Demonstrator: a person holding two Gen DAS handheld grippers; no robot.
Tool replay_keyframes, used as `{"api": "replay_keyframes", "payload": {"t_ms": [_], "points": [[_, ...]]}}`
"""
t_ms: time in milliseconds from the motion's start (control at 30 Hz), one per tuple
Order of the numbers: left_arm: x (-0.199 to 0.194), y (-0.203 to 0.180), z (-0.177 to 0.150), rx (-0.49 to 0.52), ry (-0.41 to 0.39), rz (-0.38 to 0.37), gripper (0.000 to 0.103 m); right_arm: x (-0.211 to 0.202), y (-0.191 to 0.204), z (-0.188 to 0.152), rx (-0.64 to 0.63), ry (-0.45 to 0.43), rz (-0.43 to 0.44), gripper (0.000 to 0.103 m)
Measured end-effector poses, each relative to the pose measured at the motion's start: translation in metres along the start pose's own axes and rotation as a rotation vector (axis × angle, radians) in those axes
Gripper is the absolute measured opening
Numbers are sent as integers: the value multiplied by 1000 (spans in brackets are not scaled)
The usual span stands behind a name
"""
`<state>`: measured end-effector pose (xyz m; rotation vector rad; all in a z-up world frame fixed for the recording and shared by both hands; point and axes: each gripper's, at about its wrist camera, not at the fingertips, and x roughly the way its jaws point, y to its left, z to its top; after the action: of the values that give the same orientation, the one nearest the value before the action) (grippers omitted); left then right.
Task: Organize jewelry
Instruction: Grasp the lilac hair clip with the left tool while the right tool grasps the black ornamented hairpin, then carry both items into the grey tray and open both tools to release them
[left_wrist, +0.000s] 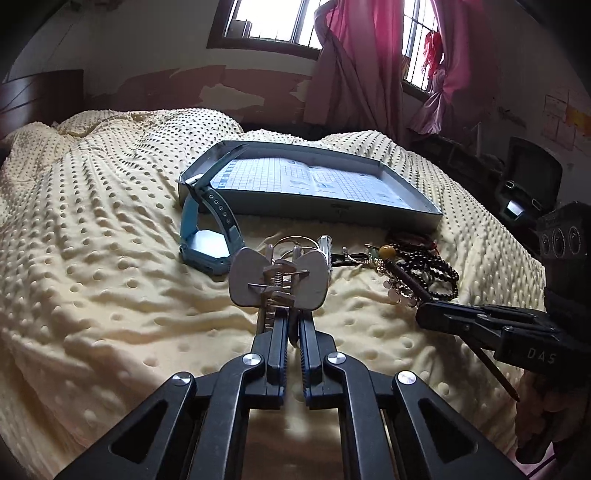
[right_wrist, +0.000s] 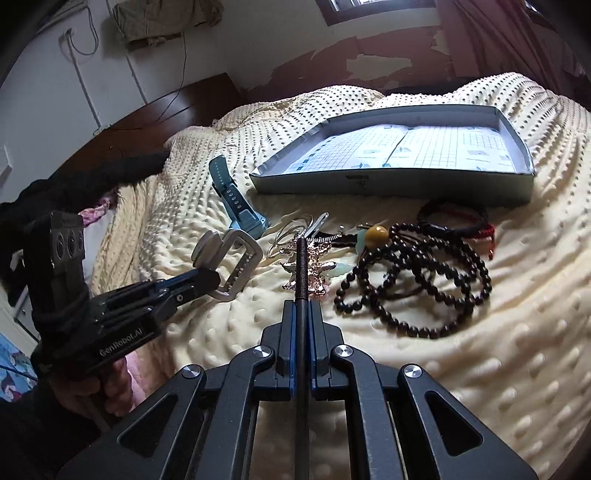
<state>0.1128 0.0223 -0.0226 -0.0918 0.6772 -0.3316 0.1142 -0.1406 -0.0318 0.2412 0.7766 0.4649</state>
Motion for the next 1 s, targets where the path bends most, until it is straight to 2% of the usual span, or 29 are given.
{"api": "replay_keyframes", "payload": {"t_ms": [200, 333, 467, 567, 800, 900, 1000], "points": [[-12, -8, -9, -25, -37, -7, 4, -11, -5, -11, 31, -28, 11, 5], [-21, -6, -9, -81, -53, -42, 4, -21, -5, -17, 40, -61, 31, 5], [-27, -1, 3, -148, -54, -99, 4, -34, -4, -18, 28, -105, 54, 5], [-32, -2, 15, -163, -60, -131, 4, -46, -4, -10, 30, -145, 72, 5], [-30, -14, 64, -118, -107, -172, 4, -69, -14, 29, 9, -221, 77, 5], [-14, -20, 93, -102, -129, -173, 4, -70, -23, 59, -2, -233, 26, 5], [16, -24, 117, -104, -114, -171, 4, -62, -36, 91, 3, -232, -18, 5]]}}
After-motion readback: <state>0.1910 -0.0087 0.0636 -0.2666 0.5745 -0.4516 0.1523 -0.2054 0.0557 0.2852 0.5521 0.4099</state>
